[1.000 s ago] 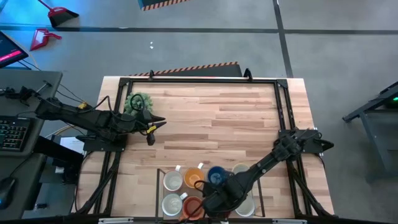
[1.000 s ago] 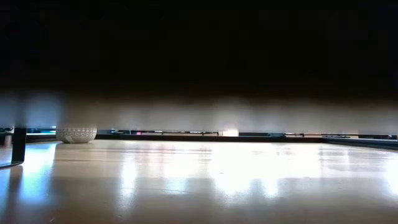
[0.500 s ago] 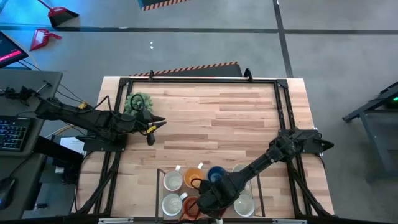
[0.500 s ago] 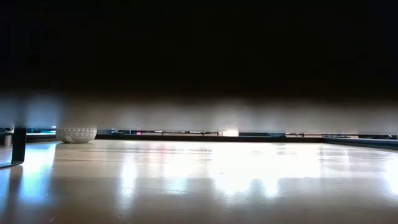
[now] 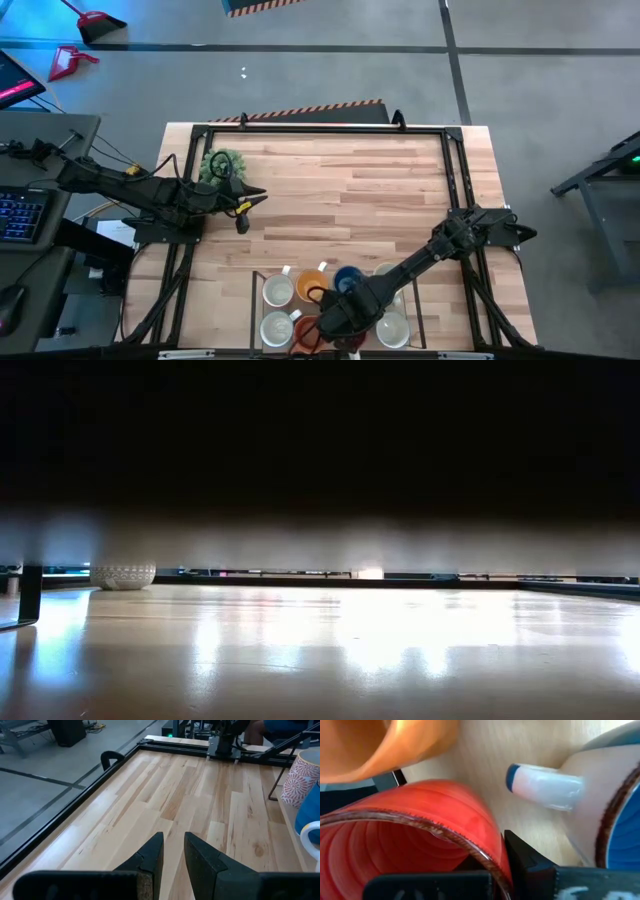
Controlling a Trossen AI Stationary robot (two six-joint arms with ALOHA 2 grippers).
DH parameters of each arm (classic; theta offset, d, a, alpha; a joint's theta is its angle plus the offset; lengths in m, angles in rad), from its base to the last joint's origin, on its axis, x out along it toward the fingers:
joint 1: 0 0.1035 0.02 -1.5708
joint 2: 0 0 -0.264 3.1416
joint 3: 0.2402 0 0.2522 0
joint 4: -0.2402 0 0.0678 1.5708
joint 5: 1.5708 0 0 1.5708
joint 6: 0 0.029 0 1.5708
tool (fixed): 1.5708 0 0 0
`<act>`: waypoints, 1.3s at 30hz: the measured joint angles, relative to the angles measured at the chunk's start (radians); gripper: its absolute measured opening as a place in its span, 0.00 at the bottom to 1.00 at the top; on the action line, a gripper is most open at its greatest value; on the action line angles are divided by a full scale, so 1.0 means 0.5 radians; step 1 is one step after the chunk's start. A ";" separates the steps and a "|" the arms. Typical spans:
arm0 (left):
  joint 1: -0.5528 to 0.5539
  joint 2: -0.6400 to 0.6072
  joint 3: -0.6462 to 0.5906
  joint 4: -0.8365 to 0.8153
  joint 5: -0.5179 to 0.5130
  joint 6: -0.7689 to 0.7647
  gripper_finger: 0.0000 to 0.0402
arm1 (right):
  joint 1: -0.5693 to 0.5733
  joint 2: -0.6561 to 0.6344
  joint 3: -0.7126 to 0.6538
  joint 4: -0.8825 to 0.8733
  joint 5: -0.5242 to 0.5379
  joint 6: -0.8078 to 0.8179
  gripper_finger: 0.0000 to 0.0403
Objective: Place coffee mugs
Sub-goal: Put the red mug the shelf, then return to Home Position
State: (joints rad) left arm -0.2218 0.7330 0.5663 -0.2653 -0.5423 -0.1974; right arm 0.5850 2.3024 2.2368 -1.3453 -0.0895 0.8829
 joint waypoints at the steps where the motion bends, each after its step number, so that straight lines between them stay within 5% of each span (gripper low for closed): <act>1: 0.000 0.000 0.000 0.000 0.000 0.000 0.17 | 0.000 0.000 0.000 0.000 0.000 0.000 0.00; 20: -0.001 0.000 0.000 0.000 0.000 0.000 0.17 | -0.001 -0.001 0.000 0.000 -0.057 0.032 0.01; 30: 0.000 0.000 0.000 0.000 0.000 -0.001 0.17 | -0.001 -0.008 0.002 -0.015 -0.071 0.087 0.23; 39: 0.000 0.000 0.000 0.000 0.000 -0.001 0.17 | -0.001 -0.008 0.002 -0.031 -0.122 0.126 0.27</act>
State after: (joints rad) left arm -0.2219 0.7330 0.5663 -0.2653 -0.5423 -0.1978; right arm 0.5846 2.2986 2.2375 -1.3609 -0.1506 0.9459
